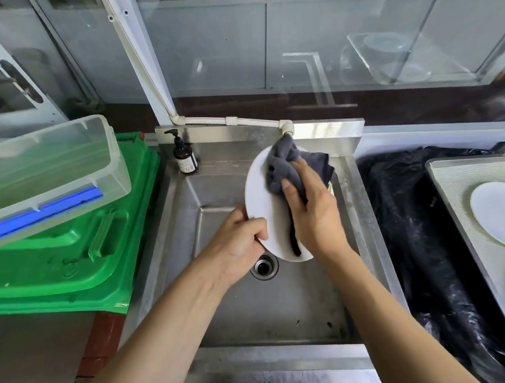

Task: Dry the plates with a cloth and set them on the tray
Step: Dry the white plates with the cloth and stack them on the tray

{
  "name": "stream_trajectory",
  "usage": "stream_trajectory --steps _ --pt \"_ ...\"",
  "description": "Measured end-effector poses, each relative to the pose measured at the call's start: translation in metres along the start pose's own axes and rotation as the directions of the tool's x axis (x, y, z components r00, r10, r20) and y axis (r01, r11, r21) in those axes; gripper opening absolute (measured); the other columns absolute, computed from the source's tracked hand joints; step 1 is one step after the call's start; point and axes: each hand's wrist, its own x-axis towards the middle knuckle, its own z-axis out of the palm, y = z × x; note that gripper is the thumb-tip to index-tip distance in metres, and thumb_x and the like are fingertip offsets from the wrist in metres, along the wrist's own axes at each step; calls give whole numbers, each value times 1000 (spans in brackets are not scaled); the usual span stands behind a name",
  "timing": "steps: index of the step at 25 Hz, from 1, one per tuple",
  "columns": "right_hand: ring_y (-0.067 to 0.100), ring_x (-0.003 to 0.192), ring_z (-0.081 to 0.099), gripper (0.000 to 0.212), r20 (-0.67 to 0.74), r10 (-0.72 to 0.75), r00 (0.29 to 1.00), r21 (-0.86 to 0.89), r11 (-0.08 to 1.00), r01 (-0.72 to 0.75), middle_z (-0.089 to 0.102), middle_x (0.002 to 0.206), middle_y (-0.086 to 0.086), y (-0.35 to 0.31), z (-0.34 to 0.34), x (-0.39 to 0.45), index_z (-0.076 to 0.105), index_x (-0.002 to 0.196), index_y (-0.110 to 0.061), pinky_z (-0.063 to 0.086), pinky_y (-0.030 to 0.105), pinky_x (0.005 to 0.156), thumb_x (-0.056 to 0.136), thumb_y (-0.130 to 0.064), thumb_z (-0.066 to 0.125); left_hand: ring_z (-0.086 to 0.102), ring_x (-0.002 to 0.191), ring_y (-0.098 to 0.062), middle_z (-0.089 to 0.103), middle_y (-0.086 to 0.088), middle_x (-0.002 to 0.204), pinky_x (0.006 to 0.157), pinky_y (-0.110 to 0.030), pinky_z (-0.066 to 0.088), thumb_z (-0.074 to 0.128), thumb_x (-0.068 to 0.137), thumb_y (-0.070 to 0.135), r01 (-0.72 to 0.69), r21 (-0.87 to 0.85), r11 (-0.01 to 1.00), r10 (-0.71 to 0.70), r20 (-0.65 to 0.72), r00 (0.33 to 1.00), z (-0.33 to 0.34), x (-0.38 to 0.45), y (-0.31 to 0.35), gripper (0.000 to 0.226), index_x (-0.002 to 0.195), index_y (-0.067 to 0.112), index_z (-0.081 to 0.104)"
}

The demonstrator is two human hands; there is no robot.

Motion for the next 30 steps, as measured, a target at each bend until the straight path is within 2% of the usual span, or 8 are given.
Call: stream_trajectory --steps 3,6,11,16,19,22,25,30 --pt "8 149 34 43 134 -106 985 11 994 106 48 156 -3 -15 14 -9 51 147 -21 33 38 121 106 -31 53 61 89 -28 60 -20 91 85 -40 49 23 76 -30 -22 8 1000 22 21 1000 -4 -4 1 51 94 1 60" --pt "4 150 32 41 172 -106 979 2 994 107 48 156 -1 -16 9 -5 54 145 -20 29 32 122 105 -28 55 69 80 -25 69 -16 82 82 -38 55 23 73 -29 -38 -33 999 39 29 999 -5 -6 6 56 94 3 64" --pt "-1 148 34 41 346 -114 931 2 993 121 47 153 -17 12 -2 -52 55 145 -23 31 29 121 105 -33 57 70 85 -35 71 -25 91 75 -42 58 20 68 -27 -51 -127 991 45 -45 998 -19 6 28 50 93 -7 59" --pt "-3 147 33 41 244 -61 968 25 998 56 44 154 -16 12 12 -68 54 145 -25 31 19 118 105 -32 53 64 91 -37 67 -25 95 89 -49 49 22 67 -29 -41 4 999 42 -72 997 -22 10 33 58 93 2 64" --pt "0 149 31 44 123 -91 988 34 996 88 44 157 -11 -4 15 -26 50 149 -18 29 24 121 106 -26 54 56 95 -35 58 -26 96 95 -48 44 20 69 -30 -2 2 1000 2 -37 999 -9 2 21 55 95 -3 60" --pt "0 150 29 42 87 -103 991 23 995 101 45 158 -6 -14 11 -1 51 148 -23 29 33 123 106 -28 54 51 95 -32 52 -21 96 91 -44 41 19 70 -31 19 -7 1000 -20 -13 1000 -1 -2 12 53 96 -2 56" --pt "-4 148 30 41 162 -145 976 65 989 136 46 155 -9 -10 11 -24 49 146 -30 29 34 122 105 -28 55 43 94 -33 46 -22 100 82 -35 36 17 68 -32 -1 -14 1000 1 -3 1000 -5 2 12 64 100 0 63" --pt "5 149 34 39 178 -117 977 83 991 104 51 154 1 -14 10 -8 54 144 -22 31 39 122 105 -25 55 35 91 -31 43 -18 94 67 -31 28 22 69 -32 6 21 1000 -5 -37 999 -6 1 1 54 104 -9 56"
